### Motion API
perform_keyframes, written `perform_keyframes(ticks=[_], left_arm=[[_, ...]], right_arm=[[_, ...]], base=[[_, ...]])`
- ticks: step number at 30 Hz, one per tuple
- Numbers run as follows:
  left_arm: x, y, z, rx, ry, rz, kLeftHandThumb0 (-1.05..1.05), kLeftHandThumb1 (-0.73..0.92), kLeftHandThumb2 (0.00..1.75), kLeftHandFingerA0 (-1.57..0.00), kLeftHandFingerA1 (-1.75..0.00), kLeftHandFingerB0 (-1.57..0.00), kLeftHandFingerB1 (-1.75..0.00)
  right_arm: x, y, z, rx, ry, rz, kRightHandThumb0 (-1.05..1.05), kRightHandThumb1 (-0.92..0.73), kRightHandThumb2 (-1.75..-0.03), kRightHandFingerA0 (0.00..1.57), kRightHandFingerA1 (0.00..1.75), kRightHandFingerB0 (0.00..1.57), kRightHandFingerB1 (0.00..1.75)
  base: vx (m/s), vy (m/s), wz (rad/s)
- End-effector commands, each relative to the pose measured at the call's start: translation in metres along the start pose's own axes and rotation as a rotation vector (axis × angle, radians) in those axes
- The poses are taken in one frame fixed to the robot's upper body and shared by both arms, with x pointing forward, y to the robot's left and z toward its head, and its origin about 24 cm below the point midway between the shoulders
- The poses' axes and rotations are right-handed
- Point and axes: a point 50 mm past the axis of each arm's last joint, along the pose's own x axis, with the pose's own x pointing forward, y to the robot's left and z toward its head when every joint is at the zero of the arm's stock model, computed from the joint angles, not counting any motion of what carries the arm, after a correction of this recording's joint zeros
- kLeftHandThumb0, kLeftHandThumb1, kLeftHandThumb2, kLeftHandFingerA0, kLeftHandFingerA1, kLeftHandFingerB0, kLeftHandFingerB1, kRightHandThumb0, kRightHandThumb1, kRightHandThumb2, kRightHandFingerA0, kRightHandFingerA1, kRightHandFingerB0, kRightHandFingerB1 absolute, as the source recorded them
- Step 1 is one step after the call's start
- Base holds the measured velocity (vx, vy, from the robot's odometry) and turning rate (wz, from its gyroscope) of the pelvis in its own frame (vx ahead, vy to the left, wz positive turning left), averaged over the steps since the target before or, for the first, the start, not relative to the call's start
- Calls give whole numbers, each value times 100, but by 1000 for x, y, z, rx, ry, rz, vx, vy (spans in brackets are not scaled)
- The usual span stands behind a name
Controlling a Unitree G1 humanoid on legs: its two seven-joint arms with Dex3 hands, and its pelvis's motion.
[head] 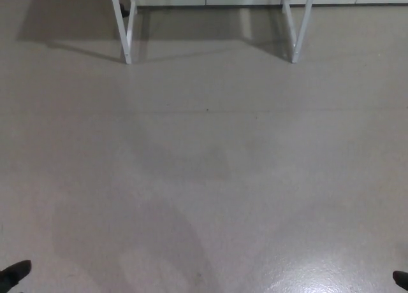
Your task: The robot walk towards a table in front and click the button on the base of the boilling pot using its left middle finger
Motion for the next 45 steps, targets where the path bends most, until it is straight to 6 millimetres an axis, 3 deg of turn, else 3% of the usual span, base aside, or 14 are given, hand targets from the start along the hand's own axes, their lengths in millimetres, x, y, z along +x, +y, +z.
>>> perform_keyframes(ticks=[1, 4, 5, 22, 25, 26, 29, 30, 32, 33, 36, 37, 45], left_arm=[[-2, 4, -3, 6, 17, 1, 5, 42, 89, -26, -58, -14, -50], [-1, 5, -2, -3, 12, -9, 3, 42, 88, -25, -58, -13, -50], [-2, 4, -2, 1, 12, -9, 3, 42, 88, -24, -57, -13, -50], [-1, 5, -2, 16, 21, -1, 3, 42, 88, -26, -58, -16, -50], [0, 5, 0, 27, 18, -6, 4, 42, 89, -29, -59, -16, -51], [-1, 5, 0, 24, 16, -11, 5, 43, 89, -28, -59, -16, -51], [-1, 5, 0, 10, 16, -18, 5, 43, 89, -28, -59, -15, -51], [-1, 4, 2, 9, 13, -17, 5, 43, 89, -29, -60, -15, -51], [0, 4, 4, 3, 5, -17, 5, 43, 90, -30, -60, -15, -51], [0, 5, 4, -3, 7, -14, 5, 43, 89, -31, -61, -15, -51], [1, 5, 4, 10, 9, -5, 5, 42, 89, -33, -61, -17, -51], [0, 6, 2, 5, 11, -5, 5, 42, 89, -33, -62, -17, -51], [-1, 6, 2, 23, 9, -11, 5, 43, 89, -32, -61, -17, -51]], right_arm=[[-4, -5, -1, -3, -11, -4, -28, -53, -56, 51, 42, 36, 35], [-2, -5, 0, -6, -14, -3, -29, -53, -56, 52, 42, 36, 35], [-2, -5, 0, -11, -12, -5, -37, -45, -66, 48, 49, 33, 42], [-5, -2, -3, -29, -13, -7, -35, -46, -66, 52, 49, 34, 42], [-4, -3, -3, -45, -9, -11, -38, -46, -68, 52, 49, 34, 42], [-4, -3, -3, -46, -7, -13, -30, -54, -56, 58, 42, 38, 35], [-4, -3, -4, -53, -2, -8, -30, -55, -56, 58, 42, 38, 35], [-3, -2, -2, -54, -8, -7, -38, -46, -69, 53, 51, 33, 43], [-1, -2, 0, -52, -14, -6, -37, -47, -68, 53, 50, 33, 43], [0, -1, 0, -47, -14, -7, -28, -55, -57, 59, 43, 37, 35], [0, -1, 1, -51, -17, -4, -29, -55, -57, 60, 43, 37, 35], [0, -1, 0, -65, -13, -3, -39, -46, -69, 55, 51, 33, 43], [0, -1, 0, -83, -12, 1, -39, -48, -70, 56, 51, 33, 43]], base=[[143, 52, 19], [-21, -21, 12], [-35, 5, 38], [144, 157, -7], [207, -41, 15], [258, -111, 9], [234, -158, 16], [255, -250, 30], [386, -297, 18], [389, -285, 53], [313, -211, 2], [269, -135, 0], [175, 17, -8]])
